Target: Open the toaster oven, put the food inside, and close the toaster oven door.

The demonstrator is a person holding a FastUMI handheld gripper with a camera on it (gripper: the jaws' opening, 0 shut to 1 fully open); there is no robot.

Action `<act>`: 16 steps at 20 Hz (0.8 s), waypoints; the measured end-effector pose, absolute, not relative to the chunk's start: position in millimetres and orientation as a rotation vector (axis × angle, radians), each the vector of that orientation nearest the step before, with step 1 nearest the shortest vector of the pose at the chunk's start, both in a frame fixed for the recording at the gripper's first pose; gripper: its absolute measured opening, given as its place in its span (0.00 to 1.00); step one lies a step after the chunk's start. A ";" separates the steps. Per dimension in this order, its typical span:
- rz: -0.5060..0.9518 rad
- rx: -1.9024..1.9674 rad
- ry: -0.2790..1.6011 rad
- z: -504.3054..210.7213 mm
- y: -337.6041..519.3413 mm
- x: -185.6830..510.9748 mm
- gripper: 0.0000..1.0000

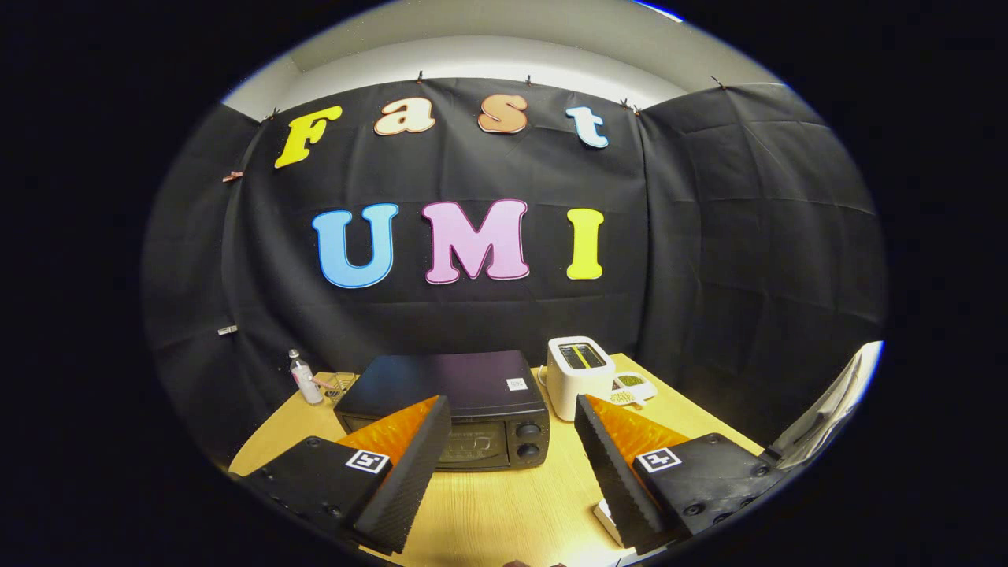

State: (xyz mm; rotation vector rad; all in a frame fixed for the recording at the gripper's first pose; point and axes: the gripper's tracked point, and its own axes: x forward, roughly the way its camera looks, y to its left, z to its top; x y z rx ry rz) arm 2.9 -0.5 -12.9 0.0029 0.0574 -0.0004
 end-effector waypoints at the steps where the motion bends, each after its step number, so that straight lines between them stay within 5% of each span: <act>1: 0.003 0.002 0.057 -12.1 0.0 3.4 0.97; 16: 0.073 0.019 0.164 -57.6 41.7 65.3 0.99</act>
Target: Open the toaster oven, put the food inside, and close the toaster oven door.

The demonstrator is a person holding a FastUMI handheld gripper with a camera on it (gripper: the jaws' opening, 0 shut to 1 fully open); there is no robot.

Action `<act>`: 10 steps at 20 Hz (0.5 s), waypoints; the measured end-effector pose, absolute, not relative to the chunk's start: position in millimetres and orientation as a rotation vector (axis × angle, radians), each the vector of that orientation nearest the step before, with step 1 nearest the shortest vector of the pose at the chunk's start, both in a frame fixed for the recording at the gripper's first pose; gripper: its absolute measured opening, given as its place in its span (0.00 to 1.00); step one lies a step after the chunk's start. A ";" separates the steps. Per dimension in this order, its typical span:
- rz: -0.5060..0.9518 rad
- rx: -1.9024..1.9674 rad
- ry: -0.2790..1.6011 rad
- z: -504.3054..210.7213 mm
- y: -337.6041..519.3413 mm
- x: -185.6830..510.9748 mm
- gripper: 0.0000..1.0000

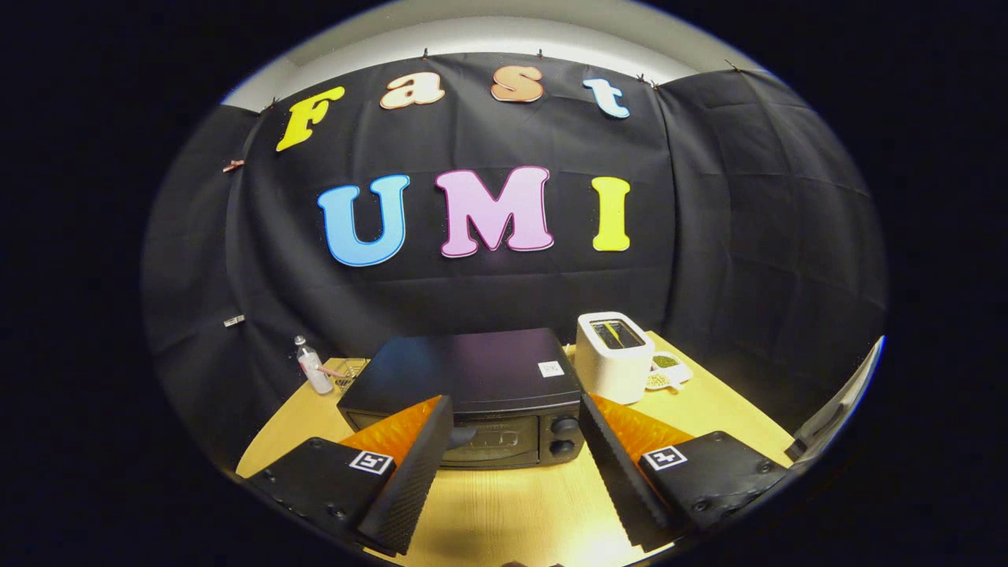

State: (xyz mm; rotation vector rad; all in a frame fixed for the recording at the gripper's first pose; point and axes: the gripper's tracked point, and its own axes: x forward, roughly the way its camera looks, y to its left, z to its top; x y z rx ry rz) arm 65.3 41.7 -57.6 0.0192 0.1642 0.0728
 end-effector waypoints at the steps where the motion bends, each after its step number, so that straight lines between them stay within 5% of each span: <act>1: 0.078 0.020 0.170 -60.9 46.7 70.7 0.99; 10: 0.067 0.038 0.218 -100.6 98.0 116.0 0.99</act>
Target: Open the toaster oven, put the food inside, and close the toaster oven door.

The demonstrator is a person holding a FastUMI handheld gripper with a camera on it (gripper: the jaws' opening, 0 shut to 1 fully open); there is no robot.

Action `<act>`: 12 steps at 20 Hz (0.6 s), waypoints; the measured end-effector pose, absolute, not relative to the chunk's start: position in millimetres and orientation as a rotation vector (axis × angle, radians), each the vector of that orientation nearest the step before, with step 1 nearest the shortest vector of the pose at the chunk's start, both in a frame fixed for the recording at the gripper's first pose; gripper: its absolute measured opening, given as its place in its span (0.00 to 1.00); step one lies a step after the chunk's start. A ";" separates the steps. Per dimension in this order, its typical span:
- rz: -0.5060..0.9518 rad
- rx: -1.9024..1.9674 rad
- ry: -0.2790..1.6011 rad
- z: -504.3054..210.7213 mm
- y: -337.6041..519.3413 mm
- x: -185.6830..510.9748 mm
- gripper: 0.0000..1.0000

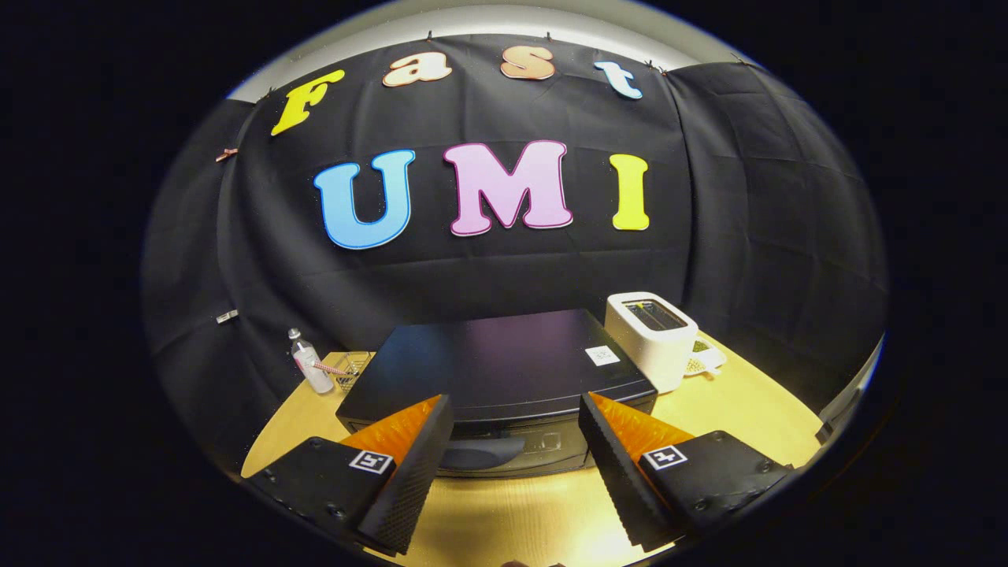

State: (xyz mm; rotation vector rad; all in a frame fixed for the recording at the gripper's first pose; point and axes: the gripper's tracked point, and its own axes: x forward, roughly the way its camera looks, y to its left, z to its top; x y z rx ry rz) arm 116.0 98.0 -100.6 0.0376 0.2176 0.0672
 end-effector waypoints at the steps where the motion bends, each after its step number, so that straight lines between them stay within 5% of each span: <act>1: 0.070 0.034 0.225 -107.2 104.4 118.8 0.99; 12: 0.073 -0.048 0.282 -152.8 135.1 131.9 0.98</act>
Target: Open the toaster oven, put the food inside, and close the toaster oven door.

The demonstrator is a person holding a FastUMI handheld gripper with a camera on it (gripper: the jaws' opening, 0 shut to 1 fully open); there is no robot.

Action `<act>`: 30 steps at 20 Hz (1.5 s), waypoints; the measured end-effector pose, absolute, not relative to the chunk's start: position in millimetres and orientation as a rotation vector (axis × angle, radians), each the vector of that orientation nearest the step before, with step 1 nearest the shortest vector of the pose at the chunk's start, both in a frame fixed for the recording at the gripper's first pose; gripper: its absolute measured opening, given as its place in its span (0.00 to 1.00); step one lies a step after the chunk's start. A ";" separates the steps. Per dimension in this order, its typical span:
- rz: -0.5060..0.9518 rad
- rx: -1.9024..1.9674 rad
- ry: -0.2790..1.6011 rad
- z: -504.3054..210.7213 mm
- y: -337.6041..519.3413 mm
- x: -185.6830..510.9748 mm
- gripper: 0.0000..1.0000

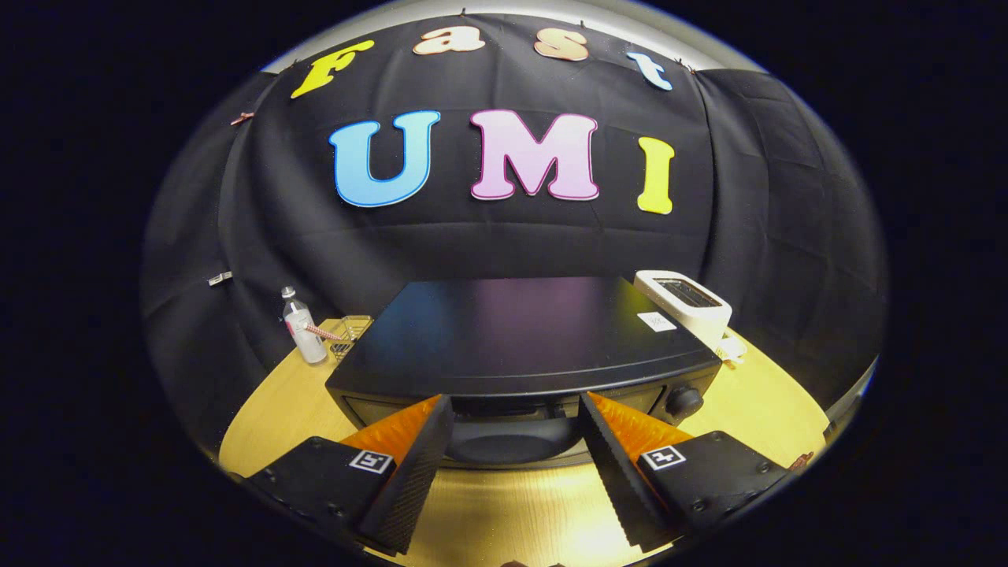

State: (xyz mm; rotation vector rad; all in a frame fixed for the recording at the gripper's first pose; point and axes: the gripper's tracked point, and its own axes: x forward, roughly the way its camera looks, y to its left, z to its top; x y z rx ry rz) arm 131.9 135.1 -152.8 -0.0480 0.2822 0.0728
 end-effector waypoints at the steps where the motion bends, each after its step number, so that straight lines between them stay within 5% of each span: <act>1: 0.069 -0.051 0.271 -148.0 134.6 132.8 0.98; 30: 0.172 -0.062 0.356 -206.0 124.5 51.5 0.97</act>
